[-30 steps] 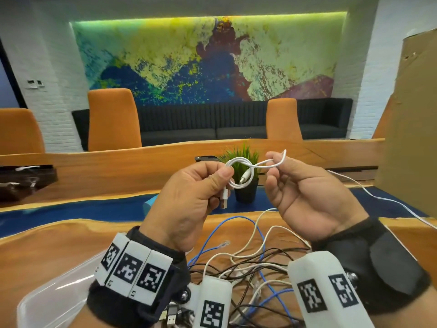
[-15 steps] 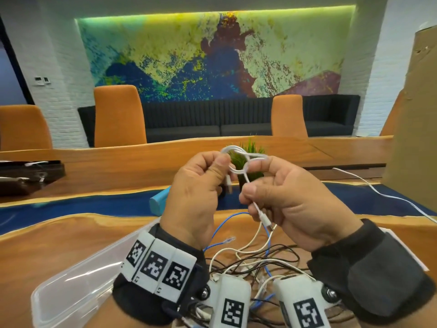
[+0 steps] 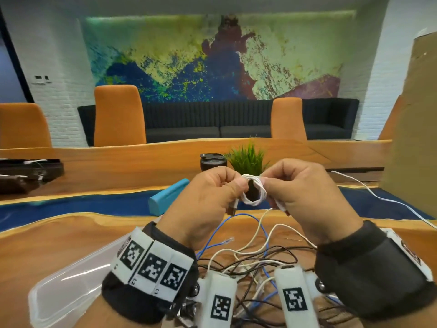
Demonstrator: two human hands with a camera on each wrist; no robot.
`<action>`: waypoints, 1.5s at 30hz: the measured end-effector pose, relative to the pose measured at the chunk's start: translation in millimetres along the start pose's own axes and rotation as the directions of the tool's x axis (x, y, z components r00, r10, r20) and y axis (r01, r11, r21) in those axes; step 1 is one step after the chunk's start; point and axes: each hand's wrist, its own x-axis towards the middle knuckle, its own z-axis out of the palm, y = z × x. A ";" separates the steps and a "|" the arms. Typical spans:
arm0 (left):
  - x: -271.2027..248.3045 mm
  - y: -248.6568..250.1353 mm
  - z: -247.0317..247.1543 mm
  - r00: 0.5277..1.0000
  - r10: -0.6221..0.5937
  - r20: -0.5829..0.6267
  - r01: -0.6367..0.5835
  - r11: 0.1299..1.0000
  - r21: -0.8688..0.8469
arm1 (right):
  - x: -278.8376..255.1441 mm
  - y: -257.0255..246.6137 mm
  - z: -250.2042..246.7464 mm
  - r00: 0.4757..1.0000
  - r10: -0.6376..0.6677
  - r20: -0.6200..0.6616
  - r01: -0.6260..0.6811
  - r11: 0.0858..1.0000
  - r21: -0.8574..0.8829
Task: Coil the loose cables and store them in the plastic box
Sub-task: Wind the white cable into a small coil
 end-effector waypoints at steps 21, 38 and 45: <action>1.4 -5.5 -3.5 0.981 0.178 -0.076 -0.181 0.983 -0.034 | -5.3 8.0 14.2 0.930 -0.342 0.137 0.367 0.819 -0.441; 0.0 3.4 -35.2 0.942 0.301 0.149 -0.303 0.566 0.767 | -2.1 4.3 -4.9 0.953 0.052 0.299 0.028 0.966 -0.259; 1.0 -5.2 -28.9 0.978 0.137 0.156 -0.178 0.940 0.292 | -1.0 13.3 16.9 0.998 -0.049 0.041 0.046 0.997 0.056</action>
